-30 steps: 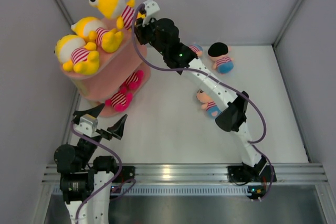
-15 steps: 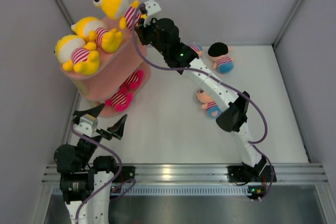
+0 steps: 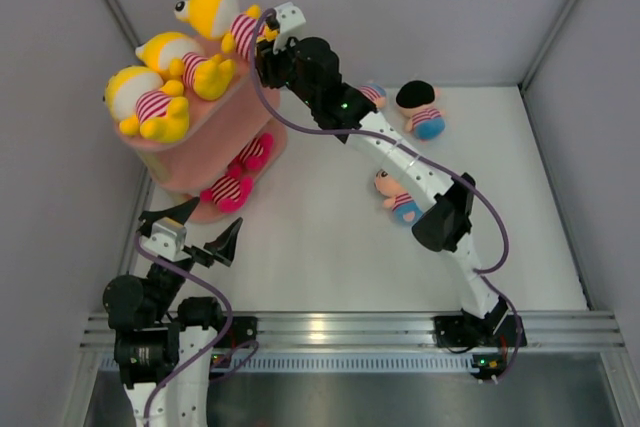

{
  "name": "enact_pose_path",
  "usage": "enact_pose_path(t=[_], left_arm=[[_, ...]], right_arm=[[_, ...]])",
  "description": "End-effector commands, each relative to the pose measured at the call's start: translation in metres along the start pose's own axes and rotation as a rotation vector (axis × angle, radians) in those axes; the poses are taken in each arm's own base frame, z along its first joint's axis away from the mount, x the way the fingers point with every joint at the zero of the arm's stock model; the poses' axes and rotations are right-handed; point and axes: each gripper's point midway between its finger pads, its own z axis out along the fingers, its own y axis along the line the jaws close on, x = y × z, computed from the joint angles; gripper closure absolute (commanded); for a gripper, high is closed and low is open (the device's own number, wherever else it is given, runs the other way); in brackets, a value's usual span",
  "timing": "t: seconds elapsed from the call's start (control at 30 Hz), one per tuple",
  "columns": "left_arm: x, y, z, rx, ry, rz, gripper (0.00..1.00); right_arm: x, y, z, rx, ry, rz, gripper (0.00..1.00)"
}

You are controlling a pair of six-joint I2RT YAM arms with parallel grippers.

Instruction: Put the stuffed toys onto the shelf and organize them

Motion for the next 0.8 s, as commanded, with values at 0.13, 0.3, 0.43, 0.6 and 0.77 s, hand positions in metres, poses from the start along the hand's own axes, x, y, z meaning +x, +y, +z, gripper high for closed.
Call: enact_pose_path(t=[0.13, 0.3, 0.43, 0.6, 0.77], left_arm=[[-0.005, -0.002, -0.002, 0.004, -0.025, 0.012, 0.01], [-0.003, -0.002, -0.003, 0.004, -0.017, 0.012, 0.01], [0.002, 0.0, -0.003, -0.008, 0.0, 0.013, 0.01], [0.011, 0.011, -0.001, -0.052, 0.024, 0.049, 0.01], [0.023, 0.041, -0.002, -0.192, 0.064, 0.097, 0.01]], right_arm=[[-0.063, 0.002, -0.021, -0.027, -0.135, 0.026, 0.53], [-0.073, 0.003, -0.032, -0.04, -0.137, 0.026, 0.47], [-0.087, 0.004, -0.055, -0.064, -0.138, 0.017, 0.39], [-0.088, 0.0, -0.104, -0.09, -0.074, -0.013, 0.21], [-0.052, -0.037, -0.148, -0.021, 0.073, 0.023, 0.1]])
